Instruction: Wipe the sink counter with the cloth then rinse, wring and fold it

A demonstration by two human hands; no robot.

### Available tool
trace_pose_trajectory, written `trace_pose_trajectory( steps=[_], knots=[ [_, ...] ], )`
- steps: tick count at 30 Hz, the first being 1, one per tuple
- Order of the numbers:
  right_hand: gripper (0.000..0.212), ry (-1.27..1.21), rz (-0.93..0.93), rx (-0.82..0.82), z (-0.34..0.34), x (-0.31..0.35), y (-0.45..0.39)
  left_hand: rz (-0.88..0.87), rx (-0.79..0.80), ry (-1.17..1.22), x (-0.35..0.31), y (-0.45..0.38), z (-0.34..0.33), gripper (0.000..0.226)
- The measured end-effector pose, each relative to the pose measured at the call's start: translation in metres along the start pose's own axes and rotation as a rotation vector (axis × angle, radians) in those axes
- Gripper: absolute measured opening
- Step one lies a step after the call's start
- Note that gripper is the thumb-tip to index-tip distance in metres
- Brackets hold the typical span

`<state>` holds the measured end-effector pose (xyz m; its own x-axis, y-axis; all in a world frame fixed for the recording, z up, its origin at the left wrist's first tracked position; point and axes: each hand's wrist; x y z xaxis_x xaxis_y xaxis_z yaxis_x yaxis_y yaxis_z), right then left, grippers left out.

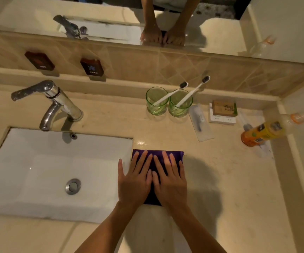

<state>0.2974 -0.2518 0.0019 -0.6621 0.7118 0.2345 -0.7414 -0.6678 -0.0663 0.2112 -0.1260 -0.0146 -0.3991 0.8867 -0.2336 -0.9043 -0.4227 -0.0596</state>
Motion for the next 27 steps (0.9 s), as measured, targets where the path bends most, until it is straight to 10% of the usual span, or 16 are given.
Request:
trace_pose_trajectory(
  steps=[27],
  knots=[
    [0.053, 0.021, -0.084, 0.105, -0.004, -0.021, -0.152, 0.043, 0.2, -0.036, 0.018, -0.159, 0.003, 0.057]
  ],
)
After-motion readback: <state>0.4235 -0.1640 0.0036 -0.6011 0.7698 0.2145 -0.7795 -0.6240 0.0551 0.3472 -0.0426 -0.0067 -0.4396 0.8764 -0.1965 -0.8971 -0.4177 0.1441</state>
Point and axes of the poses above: each hand's wrist, its own y-axis away from the middle knuckle, its own z-axis out of the back of the hand, x = y × z, and after that the axes turned 1 degree about -z, right-handed
